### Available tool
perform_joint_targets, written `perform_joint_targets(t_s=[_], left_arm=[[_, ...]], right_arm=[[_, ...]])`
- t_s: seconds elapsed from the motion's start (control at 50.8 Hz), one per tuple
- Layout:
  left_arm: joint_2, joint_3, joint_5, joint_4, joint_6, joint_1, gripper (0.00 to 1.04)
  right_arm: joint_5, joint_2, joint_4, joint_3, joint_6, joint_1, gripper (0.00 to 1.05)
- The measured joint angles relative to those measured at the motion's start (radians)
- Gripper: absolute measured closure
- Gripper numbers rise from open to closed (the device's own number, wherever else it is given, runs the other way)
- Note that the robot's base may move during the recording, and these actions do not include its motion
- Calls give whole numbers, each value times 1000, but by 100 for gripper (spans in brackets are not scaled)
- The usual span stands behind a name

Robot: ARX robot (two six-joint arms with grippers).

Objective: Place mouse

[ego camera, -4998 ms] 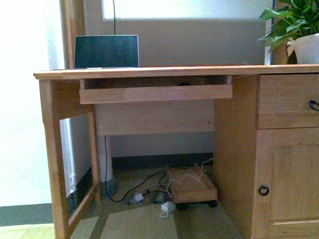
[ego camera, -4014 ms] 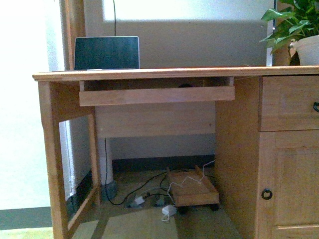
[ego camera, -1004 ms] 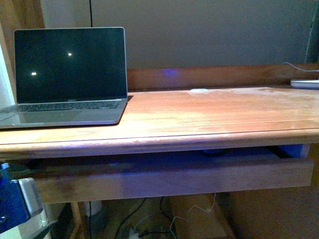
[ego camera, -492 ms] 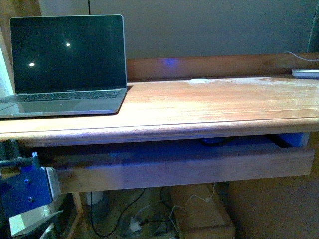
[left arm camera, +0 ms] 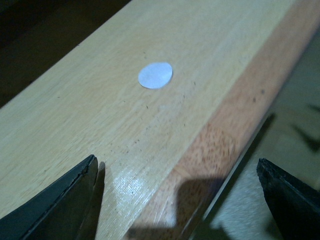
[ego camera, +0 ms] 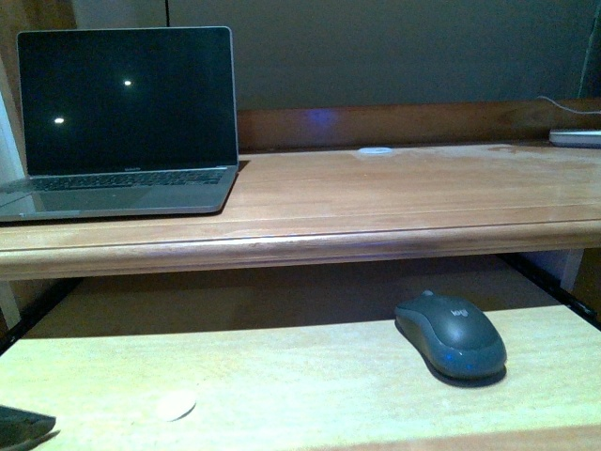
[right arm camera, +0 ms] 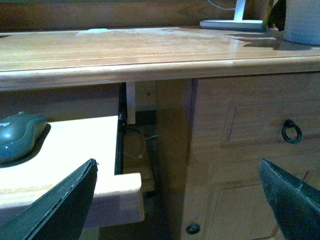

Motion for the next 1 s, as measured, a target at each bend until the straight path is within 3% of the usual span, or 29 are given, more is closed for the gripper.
perform_joint_targets(t_s=[0.177, 0.394, 0.531, 0.61, 0.708, 0.748, 0.846, 0.866, 1.004], left_arm=[[-260, -2, -121, -3, -444, -19, 8], [-529, -11, -240, -100, -830, -12, 8], [-681, -113, -647, 32, -737, -74, 27], [-718, -148, -762, 47, -687, -69, 39], [-744, -189, -757, 48, -660, -53, 53], [-758, -206, -700, 47, -650, -24, 60], [-785, -228, -658, 47, -640, 36, 72], [-843, -269, -651, 35, -636, 57, 102], [-880, -293, -650, 21, -631, 58, 102]], right_arm=[[0, 0, 0, 0, 0, 0, 7], [0, 0, 0, 0, 0, 0, 7], [1, 0, 0, 0, 0, 0, 7], [0, 0, 0, 0, 0, 0, 7], [-52, 28, -37, 14, 8, -6, 7], [-86, 77, -48, 34, 16, -5, 7], [-60, 274, 61, 95, 25, 40, 7], [52, 729, 390, 332, 30, 219, 7], [119, 961, 475, 481, -43, 383, 7]])
